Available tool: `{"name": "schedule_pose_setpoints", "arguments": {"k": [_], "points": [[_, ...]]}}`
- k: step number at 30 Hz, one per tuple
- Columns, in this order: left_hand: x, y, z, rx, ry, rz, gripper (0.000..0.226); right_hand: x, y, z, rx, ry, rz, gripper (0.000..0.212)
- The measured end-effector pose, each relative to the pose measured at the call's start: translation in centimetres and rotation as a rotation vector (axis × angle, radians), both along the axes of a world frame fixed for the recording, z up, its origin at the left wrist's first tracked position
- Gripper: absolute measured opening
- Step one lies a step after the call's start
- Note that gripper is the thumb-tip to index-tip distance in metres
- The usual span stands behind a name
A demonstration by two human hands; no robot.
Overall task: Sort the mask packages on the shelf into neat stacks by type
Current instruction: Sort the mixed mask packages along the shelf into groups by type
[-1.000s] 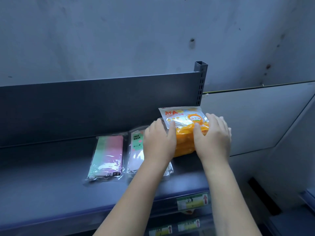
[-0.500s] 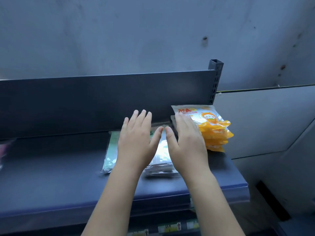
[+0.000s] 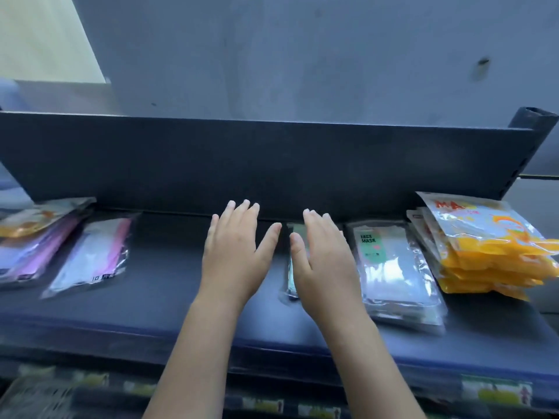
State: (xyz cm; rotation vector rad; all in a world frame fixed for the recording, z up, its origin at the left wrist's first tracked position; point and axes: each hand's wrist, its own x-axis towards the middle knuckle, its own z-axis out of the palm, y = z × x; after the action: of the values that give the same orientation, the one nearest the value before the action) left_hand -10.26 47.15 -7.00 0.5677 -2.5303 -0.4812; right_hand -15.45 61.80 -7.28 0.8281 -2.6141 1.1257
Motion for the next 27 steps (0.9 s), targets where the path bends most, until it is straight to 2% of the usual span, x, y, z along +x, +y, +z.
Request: {"name": "schedule_pose_setpoints", "arguments": {"k": [3, 8, 10, 13, 17, 20, 23, 25, 27], "points": [[1.4, -4.7, -0.1, 0.019, 0.008, -0.002, 0.089, 1.3, -4.6, -0.5, 0.007, -0.011, 0.005, 0.062], [4.7, -14.7, 0.8, -0.061, -0.062, -0.006, 0.086, 4.4, -14.3, -0.7, 0.070, -0.063, 0.003, 0.060], [6.5, -19.2, 1.2, -0.079, -0.055, 0.028, 0.081, 5.7, -18.4, -0.9, 0.055, -0.105, 0.014, 0.061], [9.3, -25.7, 1.2, -0.081, -0.060, 0.110, 0.088, 8.0, -24.1, -1.5, 0.053, -0.145, 0.024, 0.062], [12.7, -32.4, -0.1, -0.076, -0.141, 0.192, 0.070, 11.0, -30.0, -2.6, 0.102, -0.216, 0.086, 0.064], [14.5, -36.2, -1.1, -0.064, -0.121, 0.244, 0.067, 12.4, -32.9, -2.8, 0.171, -0.232, 0.124, 0.065], [15.6, -39.2, -1.6, -0.049, -0.114, 0.310, 0.052, 13.4, -35.2, -2.7, 0.236, -0.221, 0.144, 0.049], [16.2, -40.8, -1.7, -0.034, -0.129, 0.356, 0.050, 13.8, -36.6, -2.7, 0.260, -0.229, 0.148, 0.040], [16.7, -42.3, -1.6, -0.006, -0.177, 0.398, 0.051, 14.3, -38.0, -2.8, 0.325, -0.253, 0.169, 0.052]]}}
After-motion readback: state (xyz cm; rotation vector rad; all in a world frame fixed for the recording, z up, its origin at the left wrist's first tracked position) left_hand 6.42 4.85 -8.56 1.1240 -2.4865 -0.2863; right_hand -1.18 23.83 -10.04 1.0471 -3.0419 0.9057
